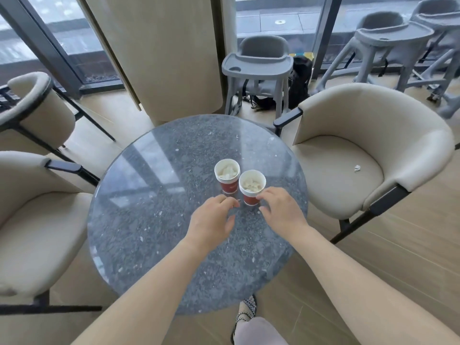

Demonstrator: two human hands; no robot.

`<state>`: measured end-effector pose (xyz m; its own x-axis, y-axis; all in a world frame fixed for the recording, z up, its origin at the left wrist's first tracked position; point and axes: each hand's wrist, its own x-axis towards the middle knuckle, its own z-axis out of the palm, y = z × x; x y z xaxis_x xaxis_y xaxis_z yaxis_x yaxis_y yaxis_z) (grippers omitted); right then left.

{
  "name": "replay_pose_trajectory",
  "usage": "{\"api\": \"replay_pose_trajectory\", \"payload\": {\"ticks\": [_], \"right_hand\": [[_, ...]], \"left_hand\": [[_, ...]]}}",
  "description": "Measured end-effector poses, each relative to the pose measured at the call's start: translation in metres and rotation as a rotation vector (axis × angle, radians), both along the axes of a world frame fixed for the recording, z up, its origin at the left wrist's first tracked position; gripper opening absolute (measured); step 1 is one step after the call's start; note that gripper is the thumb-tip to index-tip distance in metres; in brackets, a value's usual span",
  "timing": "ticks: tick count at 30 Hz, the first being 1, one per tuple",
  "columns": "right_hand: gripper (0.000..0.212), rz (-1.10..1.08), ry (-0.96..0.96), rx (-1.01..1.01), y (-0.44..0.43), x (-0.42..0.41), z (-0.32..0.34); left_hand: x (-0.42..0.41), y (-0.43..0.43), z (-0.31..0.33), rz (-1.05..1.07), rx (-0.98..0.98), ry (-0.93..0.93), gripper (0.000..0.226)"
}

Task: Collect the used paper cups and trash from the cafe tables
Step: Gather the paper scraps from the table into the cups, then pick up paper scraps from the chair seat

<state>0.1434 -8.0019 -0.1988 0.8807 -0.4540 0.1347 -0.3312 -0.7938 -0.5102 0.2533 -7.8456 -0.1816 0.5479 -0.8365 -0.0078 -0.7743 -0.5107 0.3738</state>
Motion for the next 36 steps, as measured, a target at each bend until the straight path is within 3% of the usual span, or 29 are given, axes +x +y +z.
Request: {"api": "replay_pose_trajectory", "payload": {"ticks": [7,13,21,27,36], "right_hand": [[0.023,-0.058,0.016,0.036,0.012,-0.08,0.013],[0.023,-0.169,0.011,0.026,-0.03,-0.137,0.026],[0.018,-0.258,-0.011,0.055,-0.137,-0.207,0.023],[0.016,-0.256,0.007,0.087,-0.236,-0.234,0.009],[0.017,-0.187,0.094,0.135,-0.345,-0.214,-0.012]], "left_hand": [[-0.058,-0.002,0.011,-0.005,-0.034,0.046,0.026],[-0.097,-0.063,0.024,-0.105,-0.101,0.082,0.023],[-0.162,-0.195,0.012,-0.233,-0.183,0.106,0.015],[-0.195,-0.303,-0.01,-0.245,-0.122,0.192,0.019],[-0.175,-0.387,-0.024,-0.169,-0.049,0.164,0.023]]}}
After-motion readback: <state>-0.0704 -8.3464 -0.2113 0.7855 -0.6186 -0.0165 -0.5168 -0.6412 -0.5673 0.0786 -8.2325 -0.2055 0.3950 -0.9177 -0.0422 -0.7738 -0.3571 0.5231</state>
